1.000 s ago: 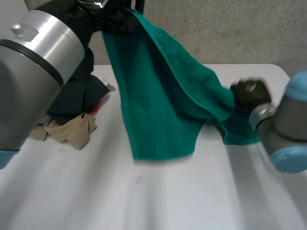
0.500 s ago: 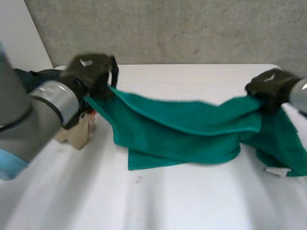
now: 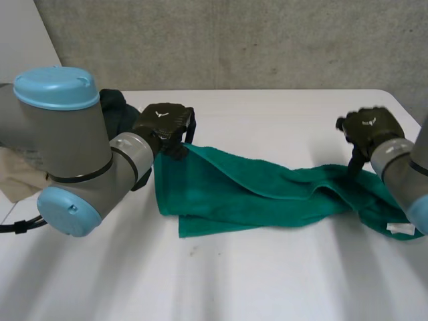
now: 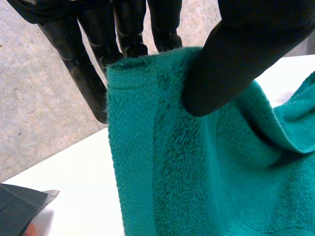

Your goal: Fold the laundry.

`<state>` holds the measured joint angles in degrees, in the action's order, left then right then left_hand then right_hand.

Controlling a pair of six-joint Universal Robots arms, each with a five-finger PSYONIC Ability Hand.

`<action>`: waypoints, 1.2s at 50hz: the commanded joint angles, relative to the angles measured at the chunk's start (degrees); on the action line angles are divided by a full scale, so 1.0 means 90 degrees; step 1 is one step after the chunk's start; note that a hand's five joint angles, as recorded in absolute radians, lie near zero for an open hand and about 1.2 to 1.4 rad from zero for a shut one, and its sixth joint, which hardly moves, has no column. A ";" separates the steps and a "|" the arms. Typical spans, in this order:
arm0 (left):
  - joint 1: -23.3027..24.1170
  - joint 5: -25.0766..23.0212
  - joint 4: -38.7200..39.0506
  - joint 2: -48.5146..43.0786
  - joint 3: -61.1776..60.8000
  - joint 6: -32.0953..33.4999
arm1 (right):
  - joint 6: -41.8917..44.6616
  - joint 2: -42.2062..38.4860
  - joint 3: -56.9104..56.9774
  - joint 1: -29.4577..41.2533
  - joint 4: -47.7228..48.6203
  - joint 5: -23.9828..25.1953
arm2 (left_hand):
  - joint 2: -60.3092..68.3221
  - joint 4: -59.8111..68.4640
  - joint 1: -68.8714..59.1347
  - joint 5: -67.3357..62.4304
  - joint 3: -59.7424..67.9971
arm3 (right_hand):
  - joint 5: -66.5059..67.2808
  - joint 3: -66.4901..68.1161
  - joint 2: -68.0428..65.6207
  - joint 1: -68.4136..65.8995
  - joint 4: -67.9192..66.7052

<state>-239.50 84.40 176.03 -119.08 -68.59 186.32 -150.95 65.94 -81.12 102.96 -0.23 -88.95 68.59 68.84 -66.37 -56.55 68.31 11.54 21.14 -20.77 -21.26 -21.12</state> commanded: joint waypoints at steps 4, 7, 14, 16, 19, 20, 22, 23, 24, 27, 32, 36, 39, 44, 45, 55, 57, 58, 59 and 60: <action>-0.0029 -0.0022 0.0031 0.0106 -0.0054 0.0001 | -0.1186 0.0193 -0.0702 -0.0024 -0.0787 0.0264 | 0.1267 0.1240 -0.1514 -0.1494 0.1299 | 0.1490 0.1534 -0.1575 -0.1521 -0.1537; -0.0058 -0.0041 0.0041 0.0096 -0.0044 0.0001 | -0.1186 0.0174 -0.0917 -0.0005 -0.0280 0.0283 | 0.1267 0.1240 -0.1514 -0.1494 0.1299 | 0.1531 0.1575 -0.1616 -0.1561 -0.1578; -0.0127 -0.0051 0.0060 0.0028 -0.0025 0.0001 | -0.1099 -0.0323 -0.0908 0.0044 0.0425 0.0244 | 0.1267 0.1240 -0.1514 -0.1494 0.1299 | 0.1512 0.1556 -0.1597 -0.1543 -0.1559; -0.0136 -0.0051 0.0090 -0.0002 -0.0015 0.0001 | -0.1079 -0.0626 -0.0723 0.0054 0.0582 0.0225 | 0.1267 0.1240 -0.1514 -0.1494 0.1299 | 0.1512 0.1556 -0.1597 -0.1543 -0.1559; -0.0136 -0.0051 0.0226 -0.0040 0.0004 0.0021 | -0.1059 -0.1045 -0.0363 0.0064 0.0611 0.0186 | 0.1267 0.1240 -0.1514 -0.1494 0.1299 | 0.1568 0.1612 -0.1653 -0.1598 -0.1615; -0.0136 -0.0051 0.0284 -0.0070 0.0014 0.0021 | -0.1059 -0.1163 -0.0274 0.0064 0.0602 0.0186 | 0.1267 0.1240 -0.1514 -0.1494 0.1299 | 0.1624 0.1667 -0.1709 -0.1654 -0.1670; -0.0156 -0.0042 0.0431 -0.0196 0.0053 0.0031 | -0.1030 -0.1378 -0.0060 0.0064 0.0592 0.0176 | 0.1267 0.1240 -0.1514 -0.1494 0.1299 | 0.2070 0.2114 -0.2155 -0.2100 -0.2117; -0.0175 -0.0042 0.0490 -0.0236 0.0082 0.0031 | -0.0982 -0.1544 0.0135 0.0064 0.0582 0.0186 | 0.1267 0.1240 -0.1514 -0.1494 0.1299 | 0.2943 0.2986 -0.3027 -0.2973 -0.2989; -0.0195 -0.0042 0.0548 -0.0275 0.0112 0.0031 | -0.0952 -0.1613 0.0233 0.0064 0.0582 0.0176 | 0.1267 0.1240 -0.1514 -0.1494 0.1299 | 0.3451 0.3494 -0.3536 -0.3481 -0.3498; -0.0283 -0.0042 0.0705 -0.0402 0.0326 0.0040 | -0.0796 -0.1740 0.0623 0.0064 0.0640 0.0166 | 0.1267 0.1240 -0.1514 -0.1494 0.1299 | 0.6482 0.6525 -0.6567 -0.6512 -0.6528; -0.0312 -0.0042 0.1046 -0.0675 0.1096 0.0040 | -0.0474 -0.1682 0.1532 0.0054 0.0835 0.0127 | 0.1267 0.1240 -0.1514 -0.1494 0.1299 | 0.6496 0.6539 -0.6581 -0.6526 -0.6543; -0.0390 -0.0022 0.1787 -0.0958 0.2083 0.0021 | -0.0366 -0.1468 0.2440 0.0054 0.1576 0.0030 | 0.1267 0.1240 -0.1514 -0.1494 0.1299 | 0.6496 0.6539 -0.6581 -0.6526 -0.6543; -0.0605 0.0211 0.2753 -0.0988 0.2757 0.0021 | -0.0366 -0.1116 0.2861 0.0005 0.2717 0.0020 | 0.1267 0.1240 -0.1514 -0.1494 0.1299 | 0.6496 0.6539 -0.6581 -0.6526 -0.6543; -0.0791 0.0904 0.4159 -0.0794 0.3158 0.0011 | -0.0356 -0.0608 0.2969 -0.0034 0.4340 0.0020 | 0.1267 0.1240 -0.1514 -0.1494 0.1299 | 0.6496 0.6539 -0.6581 -0.6526 -0.6543; -0.0791 0.0954 0.4278 -0.0725 0.3159 0.0011 | -0.0356 -0.0550 0.2969 -0.0024 0.4477 0.0039 | 0.1267 0.1240 -0.1514 -0.1494 0.1299 | 0.6496 0.6539 -0.6581 -0.6526 -0.6543; -0.0722 0.0974 0.4016 -0.0305 0.1998 0.0011 | -0.0454 -0.0461 0.2920 -0.0063 0.3582 0.0752 | 0.1267 0.1240 -0.1514 -0.1494 0.1299 | 0.6496 0.6539 -0.6581 -0.6526 -0.6543; -0.0752 0.0964 0.3918 -0.0061 0.1413 0.0031 | -0.0454 -0.0481 0.2833 -0.0073 0.3162 0.0859 | 0.1267 0.1240 -0.1514 -0.1494 0.1299 | 0.6496 0.6539 -0.6581 -0.6526 -0.6543; -0.0752 0.0955 0.3870 -0.0002 0.1208 0.0031 | -0.0454 -0.0490 0.2706 -0.0092 0.2735 0.0966 | 0.1267 0.1240 -0.1514 -0.1494 0.1299 | 0.6496 0.6539 -0.6581 -0.6526 -0.6543; -0.0752 0.0955 0.3830 0.0056 0.0993 0.0031 | -0.0454 -0.0519 0.2628 -0.0122 0.2518 0.1035 | 0.1267 0.1240 -0.1514 -0.1494 0.1299 | 0.6496 0.6539 -0.6581 -0.6526 -0.6543; -0.0742 0.0945 0.3753 0.0144 0.0585 0.0040 | -0.0454 -0.0529 0.2530 -0.0151 0.2322 0.1103 | 0.1267 0.1240 -0.1514 -0.1494 0.1299 | 0.6496 0.6539 -0.6581 -0.6526 -0.6543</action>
<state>-246.27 93.39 212.95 -121.36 -50.75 186.50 -155.02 62.06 -55.02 102.35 32.75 -82.41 68.69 68.85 -66.37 -56.55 68.47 57.88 67.99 -67.11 -64.24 -68.54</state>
